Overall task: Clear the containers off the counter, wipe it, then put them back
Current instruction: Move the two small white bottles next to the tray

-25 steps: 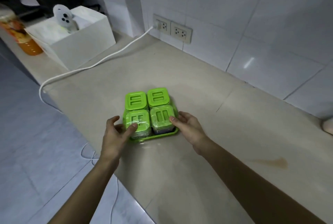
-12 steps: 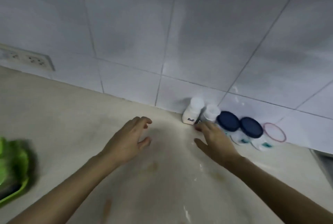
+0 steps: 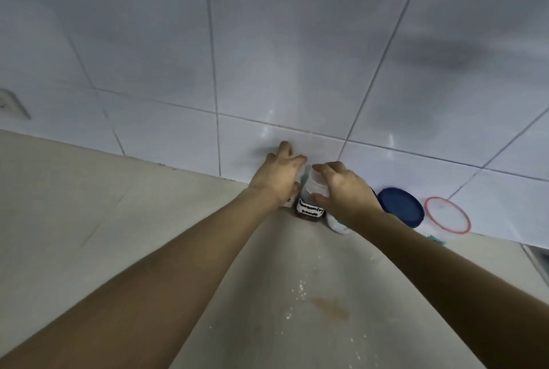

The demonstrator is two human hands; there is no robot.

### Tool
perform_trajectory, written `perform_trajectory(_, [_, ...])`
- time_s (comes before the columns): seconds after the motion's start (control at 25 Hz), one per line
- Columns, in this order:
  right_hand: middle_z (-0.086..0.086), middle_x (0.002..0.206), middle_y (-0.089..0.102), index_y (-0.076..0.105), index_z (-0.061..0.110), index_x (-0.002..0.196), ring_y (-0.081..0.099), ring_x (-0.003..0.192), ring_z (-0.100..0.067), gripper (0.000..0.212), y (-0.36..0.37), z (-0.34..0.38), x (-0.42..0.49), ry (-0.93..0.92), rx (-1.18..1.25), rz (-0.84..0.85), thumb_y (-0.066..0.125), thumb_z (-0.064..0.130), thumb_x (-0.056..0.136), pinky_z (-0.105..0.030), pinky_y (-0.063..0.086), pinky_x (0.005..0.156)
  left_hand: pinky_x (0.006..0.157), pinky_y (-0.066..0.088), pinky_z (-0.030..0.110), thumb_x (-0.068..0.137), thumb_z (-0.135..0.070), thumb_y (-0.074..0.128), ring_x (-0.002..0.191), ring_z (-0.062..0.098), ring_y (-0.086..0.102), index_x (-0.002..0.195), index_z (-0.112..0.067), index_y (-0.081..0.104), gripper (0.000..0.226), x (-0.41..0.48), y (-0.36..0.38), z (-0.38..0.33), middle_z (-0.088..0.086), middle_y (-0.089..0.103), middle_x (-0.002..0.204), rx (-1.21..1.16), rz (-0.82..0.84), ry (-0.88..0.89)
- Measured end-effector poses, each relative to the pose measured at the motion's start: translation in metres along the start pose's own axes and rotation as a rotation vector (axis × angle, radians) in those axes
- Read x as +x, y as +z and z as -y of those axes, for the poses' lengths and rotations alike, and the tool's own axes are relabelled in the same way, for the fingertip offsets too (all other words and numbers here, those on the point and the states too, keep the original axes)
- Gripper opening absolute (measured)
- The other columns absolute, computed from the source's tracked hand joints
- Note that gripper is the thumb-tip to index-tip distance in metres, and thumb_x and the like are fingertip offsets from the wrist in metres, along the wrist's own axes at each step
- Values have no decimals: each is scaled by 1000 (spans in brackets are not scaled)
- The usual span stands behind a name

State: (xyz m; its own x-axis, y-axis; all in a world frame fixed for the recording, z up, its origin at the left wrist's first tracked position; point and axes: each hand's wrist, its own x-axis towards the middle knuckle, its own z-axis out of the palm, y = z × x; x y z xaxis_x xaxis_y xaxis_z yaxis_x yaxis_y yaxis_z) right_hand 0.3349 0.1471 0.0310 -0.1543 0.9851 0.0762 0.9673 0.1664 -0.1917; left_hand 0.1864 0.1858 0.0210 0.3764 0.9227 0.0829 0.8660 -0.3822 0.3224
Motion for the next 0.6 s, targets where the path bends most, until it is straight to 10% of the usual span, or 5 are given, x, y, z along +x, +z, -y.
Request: perform_trajectory(0.6, [5,127,52,55,26,128,55,113,-18,58,16,203,14,-331,177,211,69,39,74,-30,44,93,94,46,28,85,-36,66,101,16,55,131,-37,50,49,-205,-126,200,-3,46,114,-104,-50,-237])
